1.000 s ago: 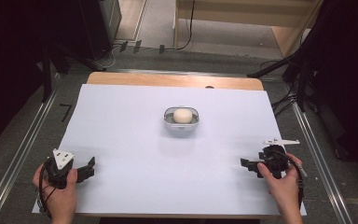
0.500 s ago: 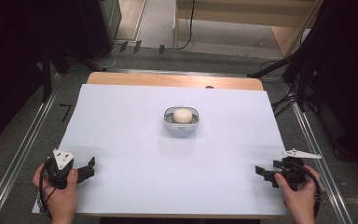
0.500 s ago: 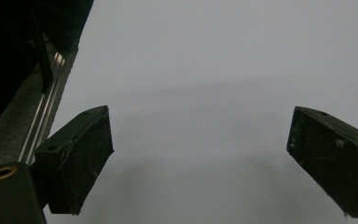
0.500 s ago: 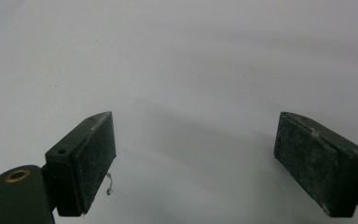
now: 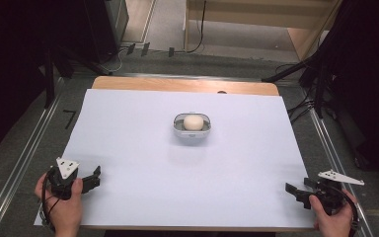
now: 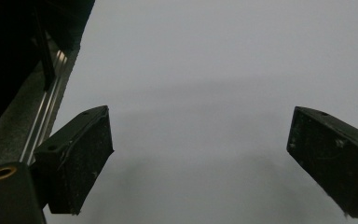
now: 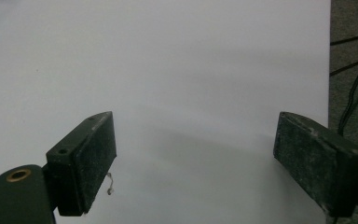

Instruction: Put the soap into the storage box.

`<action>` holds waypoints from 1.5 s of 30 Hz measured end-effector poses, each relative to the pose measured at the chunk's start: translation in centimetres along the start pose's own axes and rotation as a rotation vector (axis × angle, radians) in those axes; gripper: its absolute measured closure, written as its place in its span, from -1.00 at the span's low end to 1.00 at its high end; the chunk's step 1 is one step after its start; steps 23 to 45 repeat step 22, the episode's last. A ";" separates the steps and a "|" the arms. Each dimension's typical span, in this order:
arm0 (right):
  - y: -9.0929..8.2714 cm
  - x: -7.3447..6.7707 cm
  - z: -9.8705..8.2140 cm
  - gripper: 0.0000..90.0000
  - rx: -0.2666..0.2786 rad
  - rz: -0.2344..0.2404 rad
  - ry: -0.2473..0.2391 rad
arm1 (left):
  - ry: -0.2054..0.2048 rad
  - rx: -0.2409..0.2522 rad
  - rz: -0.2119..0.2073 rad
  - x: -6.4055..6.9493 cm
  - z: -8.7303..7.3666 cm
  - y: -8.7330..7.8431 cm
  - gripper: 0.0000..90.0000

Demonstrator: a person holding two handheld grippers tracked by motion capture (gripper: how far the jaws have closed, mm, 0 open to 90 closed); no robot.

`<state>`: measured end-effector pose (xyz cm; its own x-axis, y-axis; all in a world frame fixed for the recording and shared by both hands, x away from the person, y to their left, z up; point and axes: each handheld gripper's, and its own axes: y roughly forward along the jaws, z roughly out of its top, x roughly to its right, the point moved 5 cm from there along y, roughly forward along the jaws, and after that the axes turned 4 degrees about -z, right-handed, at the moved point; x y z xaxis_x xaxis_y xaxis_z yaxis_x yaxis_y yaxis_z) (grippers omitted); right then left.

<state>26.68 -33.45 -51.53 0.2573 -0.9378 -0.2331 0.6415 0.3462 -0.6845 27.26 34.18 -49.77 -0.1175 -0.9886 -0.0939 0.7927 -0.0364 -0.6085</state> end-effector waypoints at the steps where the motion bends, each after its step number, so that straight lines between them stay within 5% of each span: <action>1: 0.0 0.0 0.0 -0.71 0.000 0.000 0.000 | -0.001 0.000 0.000 0.0 0.0 0.0 -0.84; 14: 0.7 -0.9 0.1 -0.70 0.120 -0.047 -0.076 | 0.002 0.007 0.003 0.0 0.0 -0.1 -0.84; 22: 0.2 -0.3 -0.1 -0.70 0.171 0.011 -0.011 | 0.000 -0.006 0.008 0.0 0.0 0.0 -0.84; 45: 0.2 -0.3 -0.1 -0.70 0.171 0.011 -0.011 | 0.000 -0.006 0.008 0.0 0.0 0.0 -0.84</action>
